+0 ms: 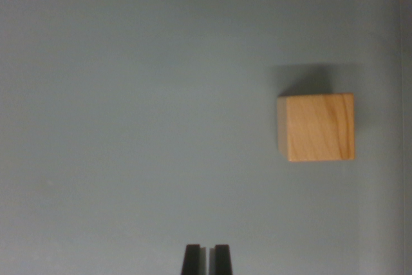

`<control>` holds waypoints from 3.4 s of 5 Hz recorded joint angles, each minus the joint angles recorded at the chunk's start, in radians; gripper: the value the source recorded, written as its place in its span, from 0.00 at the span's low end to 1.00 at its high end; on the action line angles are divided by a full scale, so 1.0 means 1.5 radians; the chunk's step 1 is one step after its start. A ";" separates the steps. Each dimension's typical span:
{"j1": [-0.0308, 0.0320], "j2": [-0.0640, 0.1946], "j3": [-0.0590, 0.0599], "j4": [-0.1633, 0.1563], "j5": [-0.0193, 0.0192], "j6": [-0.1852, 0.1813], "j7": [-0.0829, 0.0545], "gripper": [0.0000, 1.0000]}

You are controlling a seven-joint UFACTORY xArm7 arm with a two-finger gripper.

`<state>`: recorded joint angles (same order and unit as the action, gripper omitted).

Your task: Push wooden cube

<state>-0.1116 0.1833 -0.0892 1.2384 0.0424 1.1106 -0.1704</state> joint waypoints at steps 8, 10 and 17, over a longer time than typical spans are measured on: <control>-0.0222 0.053 -0.020 -0.076 -0.0012 -0.119 -0.051 0.00; -0.0269 0.064 -0.024 -0.092 -0.0015 -0.143 -0.062 0.00; -0.0386 0.091 -0.034 -0.132 -0.0021 -0.206 -0.089 0.00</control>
<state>-0.1695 0.3204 -0.1404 1.0407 0.0392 0.8013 -0.3040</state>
